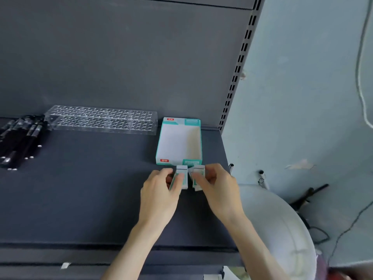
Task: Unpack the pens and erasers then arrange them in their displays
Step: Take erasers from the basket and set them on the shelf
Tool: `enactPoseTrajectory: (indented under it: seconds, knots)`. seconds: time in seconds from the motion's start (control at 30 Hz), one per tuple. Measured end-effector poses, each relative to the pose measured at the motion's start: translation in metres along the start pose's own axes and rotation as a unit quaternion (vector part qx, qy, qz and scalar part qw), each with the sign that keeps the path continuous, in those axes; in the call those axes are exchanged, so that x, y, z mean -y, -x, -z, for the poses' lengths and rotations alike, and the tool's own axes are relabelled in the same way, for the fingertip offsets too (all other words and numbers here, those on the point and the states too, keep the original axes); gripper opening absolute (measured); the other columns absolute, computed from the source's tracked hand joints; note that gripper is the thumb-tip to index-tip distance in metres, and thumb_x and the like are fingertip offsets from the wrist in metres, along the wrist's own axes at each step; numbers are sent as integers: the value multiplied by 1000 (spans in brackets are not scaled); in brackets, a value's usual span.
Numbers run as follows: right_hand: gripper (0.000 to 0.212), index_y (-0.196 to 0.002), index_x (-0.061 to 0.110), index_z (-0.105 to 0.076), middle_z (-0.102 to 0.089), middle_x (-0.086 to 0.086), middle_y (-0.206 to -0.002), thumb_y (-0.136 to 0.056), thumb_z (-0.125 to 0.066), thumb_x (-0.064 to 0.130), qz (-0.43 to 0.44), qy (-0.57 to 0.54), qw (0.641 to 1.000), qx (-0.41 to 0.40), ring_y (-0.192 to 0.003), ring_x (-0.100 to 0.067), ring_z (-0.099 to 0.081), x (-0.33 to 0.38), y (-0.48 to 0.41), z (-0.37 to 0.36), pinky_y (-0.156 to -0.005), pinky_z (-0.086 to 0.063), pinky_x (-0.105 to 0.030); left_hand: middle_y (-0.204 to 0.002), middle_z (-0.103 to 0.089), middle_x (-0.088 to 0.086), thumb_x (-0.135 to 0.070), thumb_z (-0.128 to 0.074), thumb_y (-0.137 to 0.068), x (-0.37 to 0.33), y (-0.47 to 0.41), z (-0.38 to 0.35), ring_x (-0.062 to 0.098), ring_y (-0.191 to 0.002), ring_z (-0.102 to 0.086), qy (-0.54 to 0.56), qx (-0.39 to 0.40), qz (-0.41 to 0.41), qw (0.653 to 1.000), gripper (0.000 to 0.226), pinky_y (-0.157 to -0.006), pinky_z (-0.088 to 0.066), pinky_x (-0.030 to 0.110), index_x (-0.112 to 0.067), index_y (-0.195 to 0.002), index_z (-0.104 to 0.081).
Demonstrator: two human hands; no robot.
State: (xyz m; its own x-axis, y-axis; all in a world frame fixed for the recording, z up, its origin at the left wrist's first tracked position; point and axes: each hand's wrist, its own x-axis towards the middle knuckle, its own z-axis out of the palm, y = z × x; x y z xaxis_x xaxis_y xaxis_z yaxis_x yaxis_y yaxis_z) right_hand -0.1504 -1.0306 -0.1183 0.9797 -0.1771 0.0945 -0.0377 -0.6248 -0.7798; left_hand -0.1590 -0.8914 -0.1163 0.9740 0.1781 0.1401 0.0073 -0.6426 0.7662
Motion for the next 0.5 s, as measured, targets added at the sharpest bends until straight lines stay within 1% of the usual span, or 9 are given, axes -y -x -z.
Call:
enactPoseTrajectory:
  seconds: [0.1, 0.17, 0.23, 0.3, 0.4, 0.43, 0.5]
  knots:
    - [17, -93, 21, -61, -67, 7, -85, -91, -55, 36, 10, 7, 1000, -3, -79, -15, -61, -1, 2, 0, -71, -52, -36, -85, -66, -2, -29, -61, -90, 1, 3, 3, 15, -77, -63, 33, -10, 5, 999, 18, -76, -52, 38, -15, -99, -68]
    - [19, -96, 19, -63, -66, 4, -90, -93, -52, 34, 29, 36, 999, -8, -78, -16, -59, -1, 1, -2, -70, -51, -35, -80, -68, -6, -27, -62, -89, -1, 3, 3, 11, -75, -64, 38, 0, 0, 999, 11, -74, -53, 39, -19, -92, -68]
    - [21, -99, 18, -63, -65, 3, -93, -94, -50, 34, 46, 57, 997, -12, -77, -15, -58, 0, 2, -5, -68, -51, -31, -76, -68, -11, -27, -61, -90, -2, 2, 4, 8, -73, -65, 40, 13, -1, 999, 9, -72, -54, 36, -22, -85, -67]
    - [24, -103, 18, -63, -64, 3, -96, -95, -49, 35, 53, 66, 996, -8, -78, -15, -59, 1, 4, -6, -67, -53, -30, -78, -69, -13, -27, -60, -91, -2, 0, 4, 6, -73, -66, 44, 25, -2, 999, 12, -72, -55, 33, -20, -87, -68]
    - [25, -105, 18, -63, -64, 2, -99, -95, -47, 36, 53, 70, 996, 1, -80, -17, -60, 4, 5, -4, -68, -54, -31, -86, -68, -9, -27, -60, -91, 0, 0, 5, 5, -74, -64, 45, 34, -6, 998, 15, -71, -54, 30, -17, -96, -70]
    - [24, -104, 17, -62, -63, 1, -98, -95, -48, 35, 54, 72, 996, -2, -80, -17, -59, 4, 6, -2, -66, -52, -29, -88, -67, -8, -27, -60, -91, 1, 0, 6, 6, -75, -63, 39, 33, -12, 999, 16, -72, -54, 30, -16, -97, -70]
    - [21, -102, 17, -62, -61, 1, -97, -95, -49, 32, 59, 79, 995, -14, -80, -17, -58, 5, 7, 2, -59, -44, -17, -91, -65, -8, -25, -60, -90, 3, 1, 12, 7, -76, -61, 13, 20, -30, 999, 15, -72, -53, 29, -16, -99, -68]
